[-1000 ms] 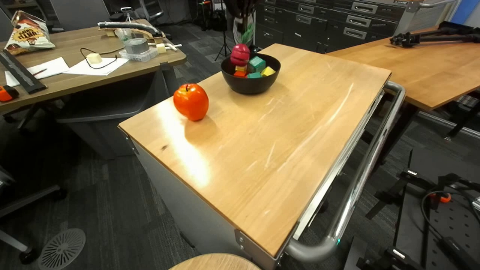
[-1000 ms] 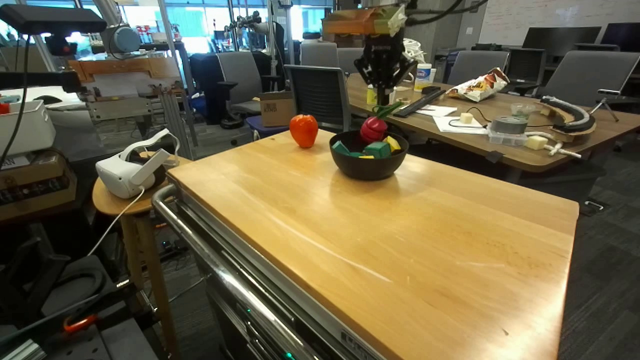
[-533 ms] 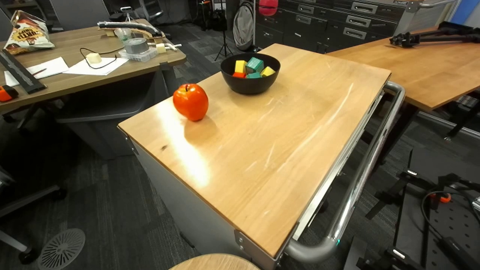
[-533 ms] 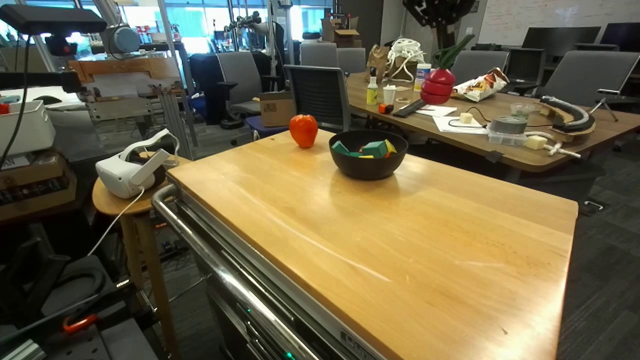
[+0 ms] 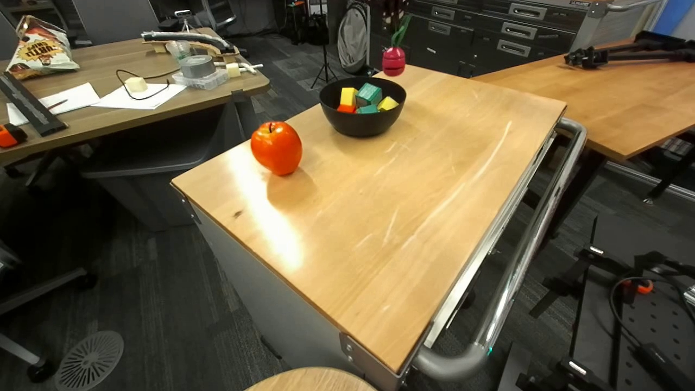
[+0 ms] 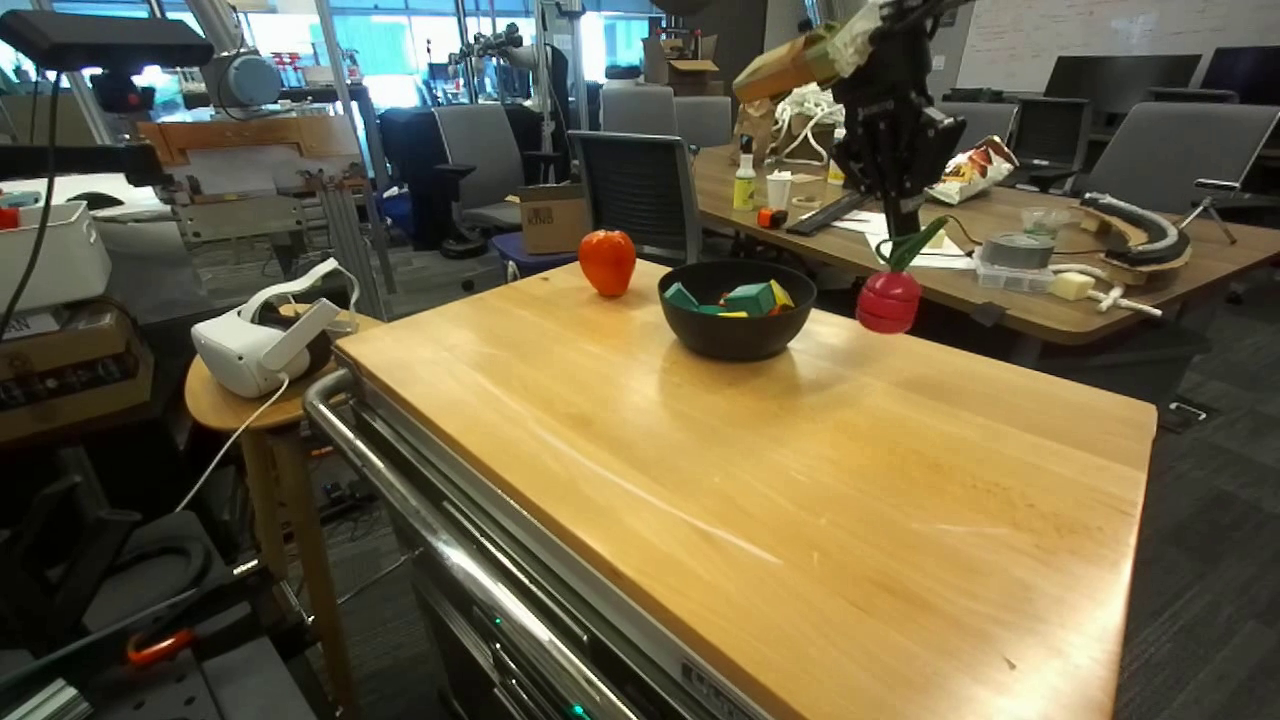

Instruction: Take most of the objects from the bowl one at a time and put them on the table, then move the apple to the right, then take the block from the bowl and put it on the table

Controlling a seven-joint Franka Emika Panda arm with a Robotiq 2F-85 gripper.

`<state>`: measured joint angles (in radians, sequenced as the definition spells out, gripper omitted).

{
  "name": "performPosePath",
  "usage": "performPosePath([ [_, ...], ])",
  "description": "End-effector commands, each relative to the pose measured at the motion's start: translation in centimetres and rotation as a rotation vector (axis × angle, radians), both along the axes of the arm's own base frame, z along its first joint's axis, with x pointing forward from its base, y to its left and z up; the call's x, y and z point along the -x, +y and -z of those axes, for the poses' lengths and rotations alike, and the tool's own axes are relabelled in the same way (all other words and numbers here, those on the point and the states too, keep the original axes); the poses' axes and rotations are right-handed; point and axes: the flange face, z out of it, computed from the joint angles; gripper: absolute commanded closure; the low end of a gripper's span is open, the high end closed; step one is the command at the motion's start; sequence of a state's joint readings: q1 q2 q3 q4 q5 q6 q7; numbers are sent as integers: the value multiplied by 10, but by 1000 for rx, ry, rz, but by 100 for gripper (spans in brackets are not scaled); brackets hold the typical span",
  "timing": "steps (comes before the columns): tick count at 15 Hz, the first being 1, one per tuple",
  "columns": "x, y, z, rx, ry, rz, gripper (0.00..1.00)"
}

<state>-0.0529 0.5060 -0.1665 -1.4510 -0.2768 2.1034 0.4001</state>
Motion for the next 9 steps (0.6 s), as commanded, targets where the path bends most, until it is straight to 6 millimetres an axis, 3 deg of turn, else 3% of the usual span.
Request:
performPosePath([
  [1,-16,-9,16,10,16,78,98],
  [5,-18,-19,29,-14,41,117,98],
  [6,-17,-18,28,-41,40,111,71],
  [7,-16,-17,23,-71,33,106,70],
  [9,-11,-11,2,-142,-37,104,56],
])
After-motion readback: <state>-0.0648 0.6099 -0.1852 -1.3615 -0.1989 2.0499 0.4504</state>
